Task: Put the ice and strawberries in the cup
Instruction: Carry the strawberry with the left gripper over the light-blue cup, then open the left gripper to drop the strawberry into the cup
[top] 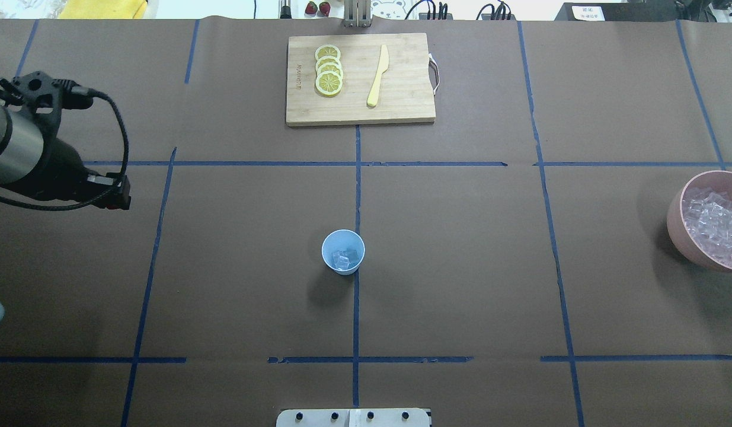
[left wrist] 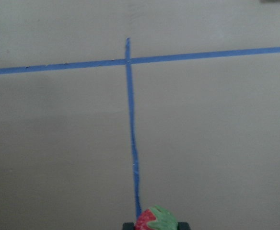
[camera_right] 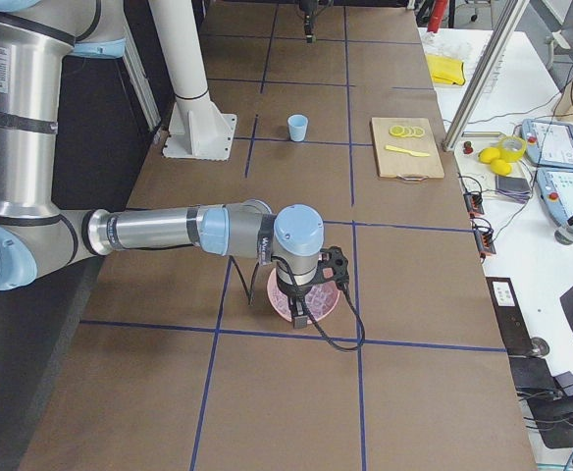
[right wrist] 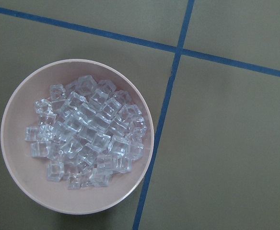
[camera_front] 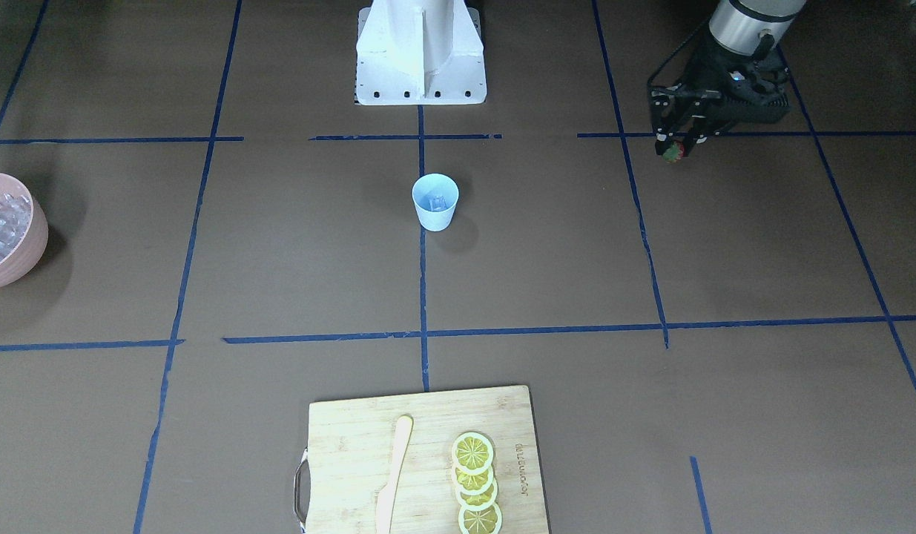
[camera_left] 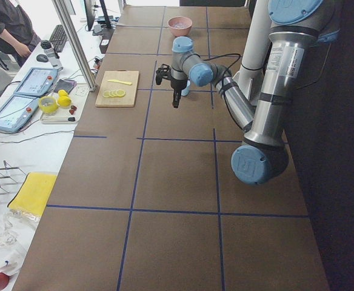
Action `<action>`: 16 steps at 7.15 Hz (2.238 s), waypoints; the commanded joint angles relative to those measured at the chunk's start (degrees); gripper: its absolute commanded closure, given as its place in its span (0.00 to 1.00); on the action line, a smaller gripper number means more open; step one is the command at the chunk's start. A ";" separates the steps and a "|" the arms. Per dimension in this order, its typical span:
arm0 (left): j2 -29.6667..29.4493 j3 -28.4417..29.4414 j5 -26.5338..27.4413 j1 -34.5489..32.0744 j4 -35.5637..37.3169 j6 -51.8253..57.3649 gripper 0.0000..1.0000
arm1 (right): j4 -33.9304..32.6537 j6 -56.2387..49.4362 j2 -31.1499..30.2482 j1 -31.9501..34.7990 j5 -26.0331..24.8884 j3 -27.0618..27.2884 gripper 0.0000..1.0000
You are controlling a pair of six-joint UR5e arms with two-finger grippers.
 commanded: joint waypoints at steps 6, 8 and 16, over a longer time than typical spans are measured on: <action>-29.78 22.86 8.35 15.89 2.33 -25.46 1.00 | -0.06 1.11 0.40 -0.02 -0.01 0.13 0.01; -33.57 31.76 12.46 20.80 -3.33 -29.36 0.99 | 0.03 1.11 0.40 -0.02 -0.01 0.13 0.01; -31.57 29.42 12.40 21.36 -3.17 -29.81 0.00 | 0.03 1.11 0.57 -0.02 -0.01 0.13 0.01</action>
